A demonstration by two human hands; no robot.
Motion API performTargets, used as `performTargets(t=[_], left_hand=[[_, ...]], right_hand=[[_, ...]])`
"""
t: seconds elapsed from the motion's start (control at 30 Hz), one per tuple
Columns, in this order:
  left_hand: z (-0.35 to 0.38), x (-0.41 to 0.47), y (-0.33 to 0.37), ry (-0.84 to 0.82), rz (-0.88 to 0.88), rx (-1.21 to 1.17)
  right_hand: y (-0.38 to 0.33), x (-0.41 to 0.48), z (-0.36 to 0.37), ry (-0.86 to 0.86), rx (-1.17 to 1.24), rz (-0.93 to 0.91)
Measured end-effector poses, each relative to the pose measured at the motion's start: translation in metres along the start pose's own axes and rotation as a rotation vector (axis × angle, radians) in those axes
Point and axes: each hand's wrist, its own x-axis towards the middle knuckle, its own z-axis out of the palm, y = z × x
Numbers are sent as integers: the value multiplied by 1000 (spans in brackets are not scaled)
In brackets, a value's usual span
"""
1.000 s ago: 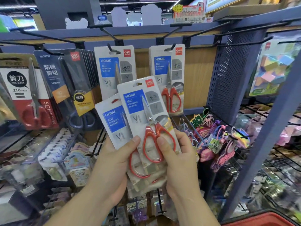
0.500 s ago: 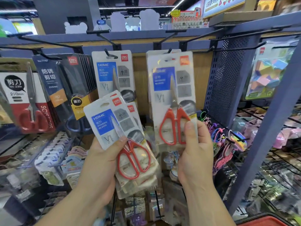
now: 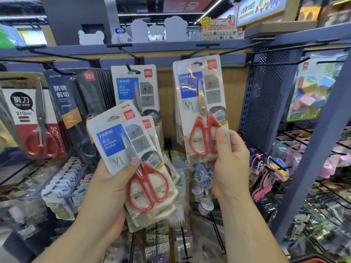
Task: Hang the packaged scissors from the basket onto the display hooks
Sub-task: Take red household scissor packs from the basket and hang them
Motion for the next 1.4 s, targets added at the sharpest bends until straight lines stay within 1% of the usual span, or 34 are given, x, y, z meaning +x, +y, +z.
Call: performTargets(t=[0.23, 0.53, 0.67, 0.73, 0.83, 0.87, 0.9, 1.0, 1.03, 1.07, 1.13, 1.2, 1.4], left_hand=[[-1, -1, 1, 7, -14, -14], [1, -2, 0, -21, -26, -23], [0, -3, 0, -15, -23, -1], [0, -4, 0, -16, -27, -5], [-2, -3, -3, -6, -12, -12], [-1, -2, -5, 2, -8, -22], [0, -1, -6, 9, -8, -35], [8, -1, -11, 34, -21, -73], [10, -1, -13, 40, -30, -86], [13, -2, -15, 39, -42, -98], [18, -3, -17, 24, -67, -112], [21, -6, -17, -7, -95, -117], [17, -14, -19, -163, -175, -187]], right_hand=[[6, 3, 1, 65, -21, 32], [23, 29, 1, 67, -211, 66], [28, 34, -4, 74, -378, 72], [22, 26, -9, 108, -420, 114], [12, 0, -14, 110, -406, 149], [10, -12, -14, 69, -395, 151], [9, -26, -13, -9, -377, 163], [8, -64, -1, -310, -300, 232], [11, -74, 4, -358, -290, 239], [15, -80, 7, -367, -297, 231], [17, -87, 12, -314, -304, 206], [14, -88, 13, -256, -256, 205], [10, -85, 12, -108, -99, 215]])
